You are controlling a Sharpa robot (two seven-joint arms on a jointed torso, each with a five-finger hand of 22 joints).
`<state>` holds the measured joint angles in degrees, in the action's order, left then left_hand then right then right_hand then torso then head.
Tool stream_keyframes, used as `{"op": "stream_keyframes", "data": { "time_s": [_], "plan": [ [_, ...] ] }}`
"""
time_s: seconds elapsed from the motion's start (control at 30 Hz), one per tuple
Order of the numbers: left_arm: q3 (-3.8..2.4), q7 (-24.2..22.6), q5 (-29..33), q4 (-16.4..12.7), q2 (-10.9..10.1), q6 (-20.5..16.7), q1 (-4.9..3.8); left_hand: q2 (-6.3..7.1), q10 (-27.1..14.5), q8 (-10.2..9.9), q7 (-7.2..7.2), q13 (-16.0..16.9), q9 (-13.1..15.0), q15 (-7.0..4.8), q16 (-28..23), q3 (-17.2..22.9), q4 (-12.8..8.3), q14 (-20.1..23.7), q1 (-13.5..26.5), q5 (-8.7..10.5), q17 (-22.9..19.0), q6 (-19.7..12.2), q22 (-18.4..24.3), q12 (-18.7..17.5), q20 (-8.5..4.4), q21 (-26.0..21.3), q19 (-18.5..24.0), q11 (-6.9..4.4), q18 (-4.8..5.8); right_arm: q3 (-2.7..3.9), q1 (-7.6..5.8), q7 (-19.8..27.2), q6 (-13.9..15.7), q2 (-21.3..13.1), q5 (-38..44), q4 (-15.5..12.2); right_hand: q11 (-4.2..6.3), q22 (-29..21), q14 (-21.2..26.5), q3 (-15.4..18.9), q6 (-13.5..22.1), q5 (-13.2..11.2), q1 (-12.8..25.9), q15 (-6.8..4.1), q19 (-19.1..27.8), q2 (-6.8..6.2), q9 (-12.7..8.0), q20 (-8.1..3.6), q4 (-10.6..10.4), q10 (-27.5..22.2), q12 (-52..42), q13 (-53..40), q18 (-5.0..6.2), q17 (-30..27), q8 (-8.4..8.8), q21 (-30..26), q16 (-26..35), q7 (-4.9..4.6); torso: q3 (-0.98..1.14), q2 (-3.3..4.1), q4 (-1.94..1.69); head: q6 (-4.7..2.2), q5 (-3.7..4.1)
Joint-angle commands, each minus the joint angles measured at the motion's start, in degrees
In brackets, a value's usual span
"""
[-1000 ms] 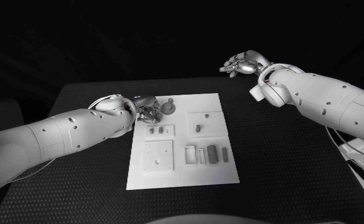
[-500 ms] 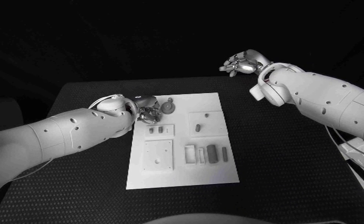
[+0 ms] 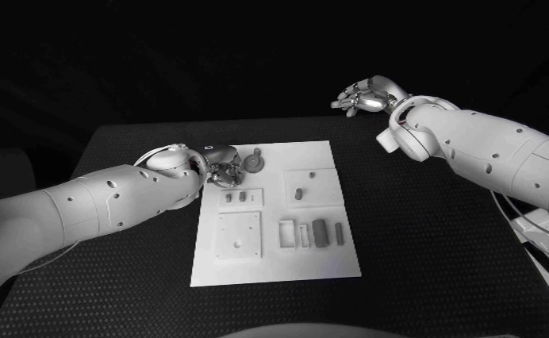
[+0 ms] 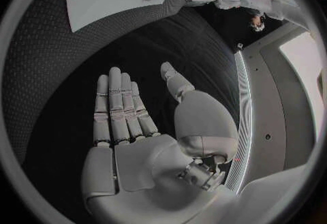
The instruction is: Assemble the parts on the task board
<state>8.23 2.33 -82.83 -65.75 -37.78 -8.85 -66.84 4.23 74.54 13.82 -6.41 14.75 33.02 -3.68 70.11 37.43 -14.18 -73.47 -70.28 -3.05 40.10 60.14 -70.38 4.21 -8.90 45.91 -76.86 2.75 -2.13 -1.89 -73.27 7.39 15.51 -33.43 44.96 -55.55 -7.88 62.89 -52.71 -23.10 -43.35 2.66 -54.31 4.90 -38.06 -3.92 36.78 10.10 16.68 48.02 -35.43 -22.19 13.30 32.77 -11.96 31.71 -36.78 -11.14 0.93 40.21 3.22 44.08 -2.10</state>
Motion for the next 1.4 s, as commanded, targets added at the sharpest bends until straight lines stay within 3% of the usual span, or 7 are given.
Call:
{"op": "stream_keyframes", "data": {
  "time_s": [0.03,0.17,0.23,0.33,1.07,1.23,1.4],
  "plan": [
    [0.36,0.2,-0.3,0.1,-0.1,1.1,0.50,-0.04,0.3,0.1,-0.27,0.0,0.0,-0.06,-0.1,0.3,-0.1,0.2,0.1,-0.21,-0.1,0.4,-0.1,-0.1,-0.14,-0.3,0.2,0.01,-8.49,0.03,0.01,0.5,-0.6,0.0,0.0,-0.1,-0.04,0.1,-0.1,0.3,0.3,0.0,0.1,0.21,0.3,0.70,-0.1,0.18,-0.1,0.4,-0.3,0.1,-0.59,0.1,-0.32,-0.3,0.2,-1.25,0.01,-0.02,0.05,-0.03,-0.04],
    [0.36,0.6,1.1,0.3,-0.2,0.4,0.50,0.41,-0.2,-1.1,-1.21,0.0,-0.7,0.04,-0.2,0.4,-0.1,0.6,0.1,-0.30,-0.2,-1.9,0.0,-0.3,-0.26,-0.6,0.4,0.11,-8.50,0.03,0.01,0.5,-0.5,-0.1,0.0,0.0,-0.04,0.1,-0.1,0.3,0.3,0.0,0.1,0.21,0.3,0.70,-0.1,0.18,-0.1,0.4,-0.3,0.1,-0.58,0.1,-0.33,-0.4,0.2,-1.25,0.08,0.01,0.09,0.01,-0.06],
    [0.36,0.7,1.1,0.4,-0.2,0.2,0.50,1.12,-1.2,-2.3,-1.94,-0.2,-1.4,0.37,-0.3,0.8,0.2,1.0,0.4,-1.47,-0.3,-4.4,0.1,-0.5,-0.15,-0.8,0.7,0.44,-8.55,0.03,0.01,0.5,-0.5,-0.1,0.0,0.0,-0.05,0.1,-0.1,0.3,0.3,0.0,0.1,0.21,0.3,0.70,-0.1,0.18,-0.1,0.4,-0.3,0.1,-0.58,0.1,-0.32,-0.4,0.3,-1.26,0.10,0.00,0.09,-0.03,-0.03],
    [0.36,1.0,1.2,0.5,-0.2,0.4,0.50,1.78,-1.9,-2.7,-2.10,-0.2,-1.7,0.54,-0.3,0.4,0.3,1.2,0.9,-2.75,-0.3,-5.6,0.1,-0.5,0.01,-0.9,0.7,0.65,-8.69,0.03,0.01,0.5,-0.5,-0.1,0.0,0.0,-0.05,0.1,-0.1,0.3,0.3,0.0,0.1,0.21,0.3,0.69,-0.1,0.19,-0.1,0.4,-0.3,0.1,-0.58,0.1,-0.32,-0.4,0.3,-1.26,0.09,0.00,0.07,-0.06,-0.03],
    [0.31,1.2,1.7,1.5,-0.6,-1.3,0.50,2.39,-2.5,-3.4,-2.08,-0.1,-2.3,0.72,-0.3,-0.1,0.1,1.6,0.8,-2.70,-0.4,-8.1,0.0,-0.2,0.28,-1.1,1.0,0.83,-9.07,0.03,0.02,0.3,-1.2,-0.3,0.2,0.0,-0.04,0.1,-0.1,0.3,0.4,0.0,-0.1,0.22,0.4,0.65,-0.1,0.19,-0.1,0.4,-0.4,0.3,-0.55,0.2,-0.32,-0.4,0.4,-1.26,0.00,0.01,0.03,-0.18,0.01],
    [0.20,0.7,5.4,3.0,-1.5,-4.6,0.44,2.84,-3.4,-2.8,-2.56,-0.1,-2.2,1.02,-0.7,-0.2,0.2,2.5,0.8,-2.50,-0.7,-7.5,0.1,-0.2,0.56,-1.5,1.7,1.13,-8.95,0.03,0.11,1.1,-1.9,-0.5,0.8,-0.1,0.24,0.3,-0.1,-0.6,-0.5,0.0,-3.0,0.18,0.5,0.79,0.1,0.17,0.1,0.7,-0.5,0.7,-0.44,0.5,-0.85,-0.5,0.5,-0.87,0.04,-0.01,0.08,-0.53,-0.05],
    [-0.26,-0.5,16.3,4.4,-2.3,-7.0,0.01,3.36,-5.1,-1.6,-3.05,0.2,-1.8,1.70,-3.1,0.1,0.7,6.0,1.0,-2.35,-2.0,-6.5,1.0,0.9,1.51,-4.0,5.1,1.74,-8.06,0.03,0.21,1.0,-5.6,-0.9,4.7,-0.5,0.51,0.5,-1.8,-2.0,-2.4,0.1,-7.2,-0.47,-0.4,1.29,0.4,0.13,0.2,2.3,1.3,2.4,-0.11,1.2,-1.84,-0.1,-0.1,-0.13,0.14,-0.06,0.13,-0.85,0.05]
  ]
}}
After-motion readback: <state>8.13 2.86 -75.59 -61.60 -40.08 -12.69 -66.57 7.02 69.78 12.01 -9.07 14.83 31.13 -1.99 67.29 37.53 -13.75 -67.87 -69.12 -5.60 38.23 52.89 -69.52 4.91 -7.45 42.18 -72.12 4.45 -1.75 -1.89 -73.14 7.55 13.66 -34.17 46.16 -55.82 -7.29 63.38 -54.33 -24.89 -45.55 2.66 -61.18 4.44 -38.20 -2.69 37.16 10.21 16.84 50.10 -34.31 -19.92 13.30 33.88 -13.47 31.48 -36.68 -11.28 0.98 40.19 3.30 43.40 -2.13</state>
